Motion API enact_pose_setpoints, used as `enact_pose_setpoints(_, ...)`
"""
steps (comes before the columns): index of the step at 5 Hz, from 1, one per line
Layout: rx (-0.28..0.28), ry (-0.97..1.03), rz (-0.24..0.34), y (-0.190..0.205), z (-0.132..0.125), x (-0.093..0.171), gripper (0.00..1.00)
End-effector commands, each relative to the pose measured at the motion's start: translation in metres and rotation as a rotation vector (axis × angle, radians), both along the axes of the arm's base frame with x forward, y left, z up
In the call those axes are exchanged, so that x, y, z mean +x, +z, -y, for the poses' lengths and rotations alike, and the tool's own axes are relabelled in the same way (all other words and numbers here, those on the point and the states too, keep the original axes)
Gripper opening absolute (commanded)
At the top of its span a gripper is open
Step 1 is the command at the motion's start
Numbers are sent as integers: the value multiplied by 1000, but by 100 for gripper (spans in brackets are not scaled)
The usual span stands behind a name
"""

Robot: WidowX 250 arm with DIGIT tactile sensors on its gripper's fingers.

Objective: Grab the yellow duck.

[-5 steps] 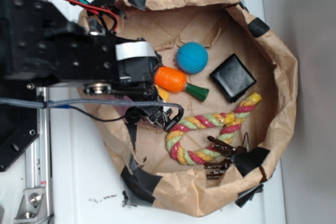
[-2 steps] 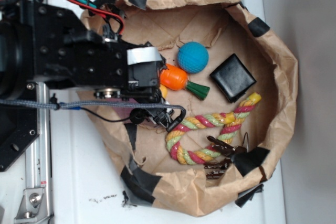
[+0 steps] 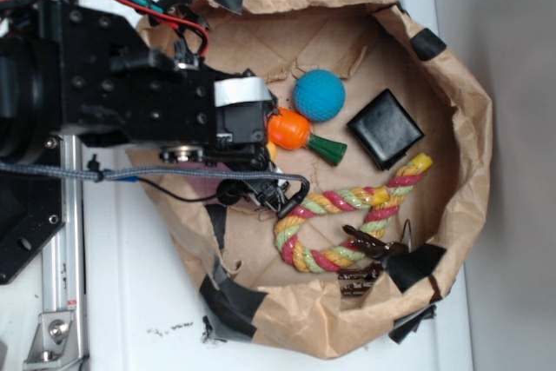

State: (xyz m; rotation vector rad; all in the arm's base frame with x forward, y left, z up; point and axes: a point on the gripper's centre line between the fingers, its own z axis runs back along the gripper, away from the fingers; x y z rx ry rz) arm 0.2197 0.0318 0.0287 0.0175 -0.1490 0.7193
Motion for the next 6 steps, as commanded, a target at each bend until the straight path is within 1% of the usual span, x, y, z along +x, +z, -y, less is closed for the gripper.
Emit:
enact_pose_setpoints(1, 19, -30, 66, 4, -14, 15, 100)
enact_pose_setpoints(2, 15, -42, 80, 4, -18, 23, 100)
enact_pose_setpoints(3, 11, -37, 93, 2, -20, 24, 0)
enact_pose_setpoints(5, 16, -46, 88, 6, -17, 22, 0)
enact_pose_setpoints(6, 15, -53, 87, 14, -22, 22, 0)
